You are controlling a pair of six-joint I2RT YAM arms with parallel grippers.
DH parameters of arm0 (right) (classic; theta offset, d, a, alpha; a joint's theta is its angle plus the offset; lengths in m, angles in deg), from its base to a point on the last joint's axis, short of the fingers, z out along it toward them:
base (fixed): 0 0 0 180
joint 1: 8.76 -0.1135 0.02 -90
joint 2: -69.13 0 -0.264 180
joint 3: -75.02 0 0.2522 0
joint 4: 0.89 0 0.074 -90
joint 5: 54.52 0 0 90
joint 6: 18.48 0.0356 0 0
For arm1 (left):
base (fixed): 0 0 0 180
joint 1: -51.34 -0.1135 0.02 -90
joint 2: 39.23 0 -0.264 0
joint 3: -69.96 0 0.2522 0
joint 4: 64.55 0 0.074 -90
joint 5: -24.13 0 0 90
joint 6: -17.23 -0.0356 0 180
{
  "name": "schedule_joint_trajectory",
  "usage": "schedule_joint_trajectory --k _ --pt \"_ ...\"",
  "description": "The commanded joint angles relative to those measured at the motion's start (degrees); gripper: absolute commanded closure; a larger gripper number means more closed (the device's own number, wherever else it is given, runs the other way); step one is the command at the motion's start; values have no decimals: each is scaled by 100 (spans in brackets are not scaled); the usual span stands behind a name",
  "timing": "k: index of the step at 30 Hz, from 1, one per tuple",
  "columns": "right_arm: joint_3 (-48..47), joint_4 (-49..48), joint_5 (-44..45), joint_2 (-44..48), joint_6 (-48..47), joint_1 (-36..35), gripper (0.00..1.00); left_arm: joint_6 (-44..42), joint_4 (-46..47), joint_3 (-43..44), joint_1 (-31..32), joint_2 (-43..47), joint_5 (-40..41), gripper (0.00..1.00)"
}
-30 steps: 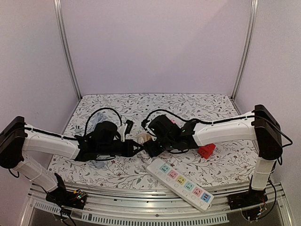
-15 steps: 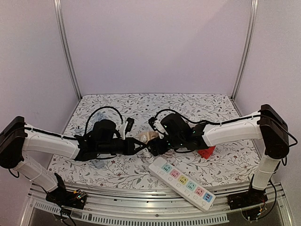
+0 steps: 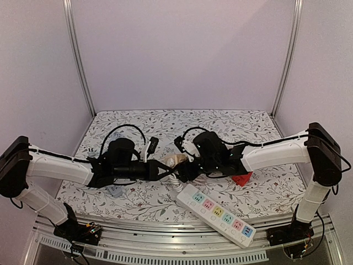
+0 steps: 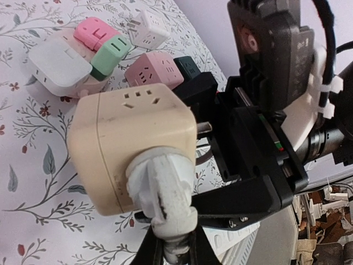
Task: Pull the plug off the socket
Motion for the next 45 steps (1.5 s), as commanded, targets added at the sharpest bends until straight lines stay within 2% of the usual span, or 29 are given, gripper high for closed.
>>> schedule_joint_trajectory --k 1,11,16,21,31,45 --pt "26 -495 69 353 -242 130 33 40 716 372 116 29 -1061 100" --pt "157 -494 281 732 -280 130 62 -102 63 426 112 102 -661 100" --pt "284 -445 871 839 -303 125 77 -39 -644 627 28 184 -356 100" --pt "255 -141 1370 868 -557 54 90 95 -1096 837 -103 203 -452 100" --pt "93 208 2098 780 -924 -52 95 391 -1182 1005 -288 262 -693 100" --pt "14 270 2059 821 -108 -38 96 281 -1046 670 -306 318 -483 100"
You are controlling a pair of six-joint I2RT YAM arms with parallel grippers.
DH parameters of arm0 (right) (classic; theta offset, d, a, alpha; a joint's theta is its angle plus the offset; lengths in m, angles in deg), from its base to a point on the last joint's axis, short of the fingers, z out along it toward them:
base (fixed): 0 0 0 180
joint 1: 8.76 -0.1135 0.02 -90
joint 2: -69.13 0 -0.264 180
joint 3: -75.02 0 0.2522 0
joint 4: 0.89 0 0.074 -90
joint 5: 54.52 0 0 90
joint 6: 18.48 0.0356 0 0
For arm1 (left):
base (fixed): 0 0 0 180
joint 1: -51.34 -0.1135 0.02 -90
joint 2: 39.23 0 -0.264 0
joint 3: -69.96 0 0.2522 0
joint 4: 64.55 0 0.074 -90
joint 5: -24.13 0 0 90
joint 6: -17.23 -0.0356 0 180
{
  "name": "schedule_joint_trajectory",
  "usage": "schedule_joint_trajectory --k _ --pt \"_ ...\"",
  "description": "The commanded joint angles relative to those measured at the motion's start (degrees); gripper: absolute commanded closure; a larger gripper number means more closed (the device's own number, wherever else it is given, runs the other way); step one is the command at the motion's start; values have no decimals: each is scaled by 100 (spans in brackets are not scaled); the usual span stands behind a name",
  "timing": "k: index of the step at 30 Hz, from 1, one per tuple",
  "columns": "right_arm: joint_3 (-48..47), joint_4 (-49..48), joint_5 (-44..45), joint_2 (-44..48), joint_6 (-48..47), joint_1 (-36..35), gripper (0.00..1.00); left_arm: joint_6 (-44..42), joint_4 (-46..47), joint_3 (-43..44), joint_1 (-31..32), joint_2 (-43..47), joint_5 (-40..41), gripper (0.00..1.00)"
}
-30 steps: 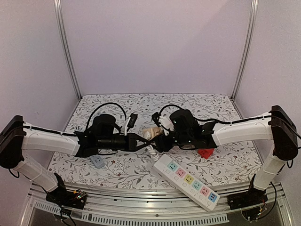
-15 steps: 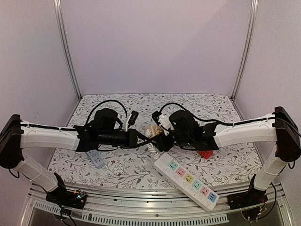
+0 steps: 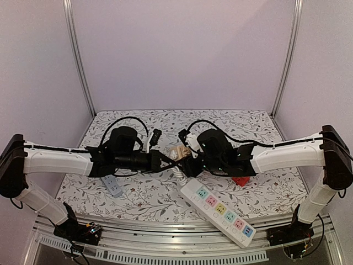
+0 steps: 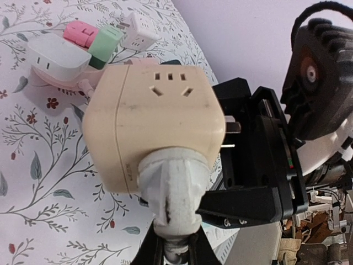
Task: Pull the plug off the socket
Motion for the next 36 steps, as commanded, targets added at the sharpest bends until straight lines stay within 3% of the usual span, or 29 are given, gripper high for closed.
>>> schedule_joint_trajectory --k 1,8,17,23,30,36 --pt "-211 196 628 188 478 205 96 29 141 -293 -96 297 -65 100" --pt "-545 493 86 230 1411 207 96 26 755 -726 -70 256 -48 100" --pt "-698 603 -325 403 1616 197 96 235 944 -872 -70 203 -42 100" --pt "-488 610 -175 453 1326 137 96 444 931 -879 -112 320 -154 100" --pt "-343 648 448 446 -40 -399 97 558 514 -556 -238 406 -746 100" --pt "-333 644 662 336 -233 -549 98 469 80 -271 -360 559 -945 100"
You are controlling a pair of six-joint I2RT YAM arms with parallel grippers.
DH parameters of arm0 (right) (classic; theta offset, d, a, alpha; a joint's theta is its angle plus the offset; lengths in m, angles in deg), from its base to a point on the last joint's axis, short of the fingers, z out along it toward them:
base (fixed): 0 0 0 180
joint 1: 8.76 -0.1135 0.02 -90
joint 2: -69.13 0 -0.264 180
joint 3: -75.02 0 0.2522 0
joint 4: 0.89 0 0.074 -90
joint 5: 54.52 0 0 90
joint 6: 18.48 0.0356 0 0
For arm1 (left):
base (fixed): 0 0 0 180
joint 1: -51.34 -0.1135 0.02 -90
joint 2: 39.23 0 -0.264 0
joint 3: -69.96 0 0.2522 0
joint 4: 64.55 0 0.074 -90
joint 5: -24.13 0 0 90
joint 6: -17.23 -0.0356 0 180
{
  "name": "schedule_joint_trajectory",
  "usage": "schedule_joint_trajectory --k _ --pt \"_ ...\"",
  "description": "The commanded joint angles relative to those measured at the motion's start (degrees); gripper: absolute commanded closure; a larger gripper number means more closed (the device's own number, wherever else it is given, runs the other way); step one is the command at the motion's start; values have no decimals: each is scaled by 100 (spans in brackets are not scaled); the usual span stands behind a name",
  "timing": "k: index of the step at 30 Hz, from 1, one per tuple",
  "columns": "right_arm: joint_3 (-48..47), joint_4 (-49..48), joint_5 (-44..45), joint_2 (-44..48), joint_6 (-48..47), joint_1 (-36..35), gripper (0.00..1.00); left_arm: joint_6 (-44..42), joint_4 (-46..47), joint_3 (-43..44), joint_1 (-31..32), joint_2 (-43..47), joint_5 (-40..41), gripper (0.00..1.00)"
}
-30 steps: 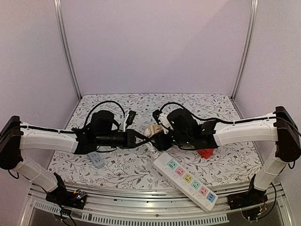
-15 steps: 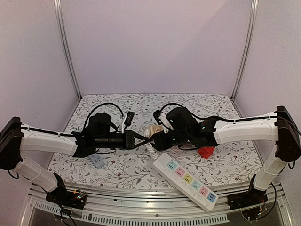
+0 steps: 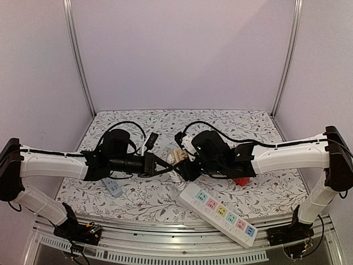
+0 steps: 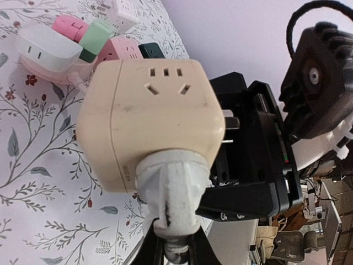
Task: Pull the plug off the socket
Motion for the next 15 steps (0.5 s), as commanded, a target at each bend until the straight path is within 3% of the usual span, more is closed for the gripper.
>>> schedule_joint_trajectory --k 1,15 --pt "33 -198 487 226 -520 -146 98 40 -614 288 -242 278 -158 100" --pt "3 -450 577 227 262 -177 98 -331 -946 7 -553 724 118 100"
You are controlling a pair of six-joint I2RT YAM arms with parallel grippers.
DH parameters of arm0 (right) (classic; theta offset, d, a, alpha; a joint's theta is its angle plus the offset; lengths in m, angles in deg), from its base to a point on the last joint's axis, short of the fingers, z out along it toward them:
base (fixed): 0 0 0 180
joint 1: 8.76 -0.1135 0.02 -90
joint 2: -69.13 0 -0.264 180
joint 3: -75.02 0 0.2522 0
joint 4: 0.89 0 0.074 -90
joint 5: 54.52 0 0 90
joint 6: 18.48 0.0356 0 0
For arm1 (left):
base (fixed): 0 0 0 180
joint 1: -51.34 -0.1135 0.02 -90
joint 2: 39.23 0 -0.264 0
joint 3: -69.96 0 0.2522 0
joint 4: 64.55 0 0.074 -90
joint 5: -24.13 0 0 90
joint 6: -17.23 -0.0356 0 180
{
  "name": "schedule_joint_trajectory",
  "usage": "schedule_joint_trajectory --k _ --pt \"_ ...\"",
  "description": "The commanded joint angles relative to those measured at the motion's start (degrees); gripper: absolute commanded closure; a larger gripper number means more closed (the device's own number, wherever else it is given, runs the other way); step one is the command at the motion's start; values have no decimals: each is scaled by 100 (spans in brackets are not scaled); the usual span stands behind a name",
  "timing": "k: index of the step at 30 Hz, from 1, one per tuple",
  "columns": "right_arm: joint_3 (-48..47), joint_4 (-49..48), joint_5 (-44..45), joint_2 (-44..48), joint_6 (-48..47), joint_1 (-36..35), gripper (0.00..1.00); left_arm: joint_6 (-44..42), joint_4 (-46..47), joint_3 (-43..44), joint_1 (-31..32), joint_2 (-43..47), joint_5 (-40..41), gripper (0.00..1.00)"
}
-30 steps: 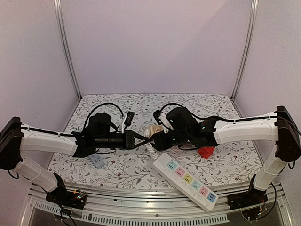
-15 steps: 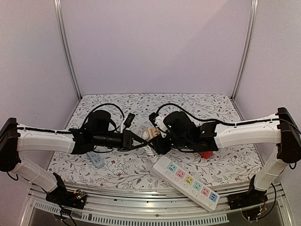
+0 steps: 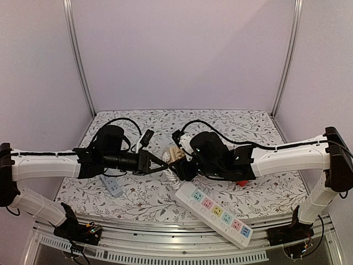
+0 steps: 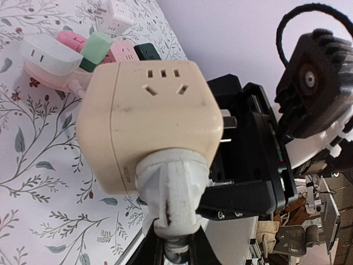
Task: Pull the plug off the socket
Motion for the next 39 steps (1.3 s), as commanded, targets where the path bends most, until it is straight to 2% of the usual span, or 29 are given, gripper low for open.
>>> schedule_joint_trajectory --k 1,5,11,18,23,26,30,39 --pt "-20 -48 333 228 320 -7 98 -119 -196 -154 -378 318 312 100" --pt "-162 -55 227 266 685 23 98 -326 -148 -329 -405 635 479 100" --pt "-570 22 -8 324 1412 84 96 -483 459 -908 -405 1154 655 100" --pt "-1047 161 -377 201 1870 135 94 -640 173 -1006 -403 1226 493 100" --pt "-997 133 -478 105 1612 126 95 -412 -108 -852 -503 992 381 100" --pt "-893 152 -415 88 1277 51 95 -128 171 -929 -557 889 312 100" --pt "-678 246 23 78 870 -93 95 175 563 -921 -639 770 35 100" --pt "-306 383 823 40 86 -262 96 481 519 -612 -700 638 -324 100"
